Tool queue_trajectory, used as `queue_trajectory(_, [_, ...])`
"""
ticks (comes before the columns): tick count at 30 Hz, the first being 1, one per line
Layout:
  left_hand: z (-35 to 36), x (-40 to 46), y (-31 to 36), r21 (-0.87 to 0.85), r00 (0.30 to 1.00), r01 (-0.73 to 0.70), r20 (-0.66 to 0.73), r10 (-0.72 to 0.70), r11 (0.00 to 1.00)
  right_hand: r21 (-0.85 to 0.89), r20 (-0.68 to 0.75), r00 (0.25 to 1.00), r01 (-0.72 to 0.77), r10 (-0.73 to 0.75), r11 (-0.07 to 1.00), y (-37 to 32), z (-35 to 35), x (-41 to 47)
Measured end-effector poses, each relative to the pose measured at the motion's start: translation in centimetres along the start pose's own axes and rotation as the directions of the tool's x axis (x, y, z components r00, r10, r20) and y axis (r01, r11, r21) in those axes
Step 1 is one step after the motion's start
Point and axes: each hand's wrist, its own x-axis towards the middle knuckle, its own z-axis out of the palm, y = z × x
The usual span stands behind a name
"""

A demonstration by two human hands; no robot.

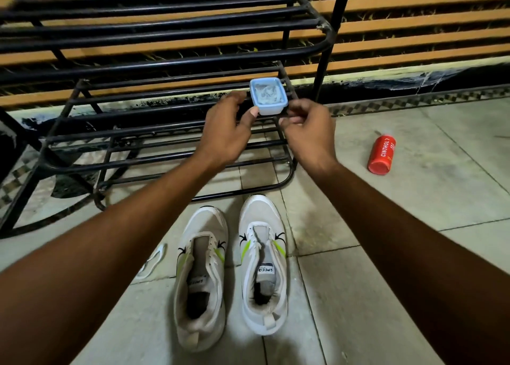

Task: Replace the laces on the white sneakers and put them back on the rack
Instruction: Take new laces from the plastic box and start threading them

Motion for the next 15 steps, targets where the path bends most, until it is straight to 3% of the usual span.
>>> queue_trajectory(3, [-1.1,-4.4,-0.2,-0.148,0.991,-0.022,-0.132,0.002,0.989,0.111,0.008,1.000,-0.017,0.016,0.994,-0.6,0.0,-3.5])
queue_trajectory(6, [-2.8,-8.8,-0.1,-0.242,0.987,-0.038,-0.161,-0.002,0.970,0.204,0.040,0.999,-0.009,0.000,0.979,-2.2,-0.2,-7.6])
queue_trajectory(15, [-8.9,-18.2,0.0,-0.314,0.968,0.039,-0.222,-0.114,0.949,0.307,0.161,0.986,-0.013,-0.038,0.952,-8.2,0.1,-16.4])
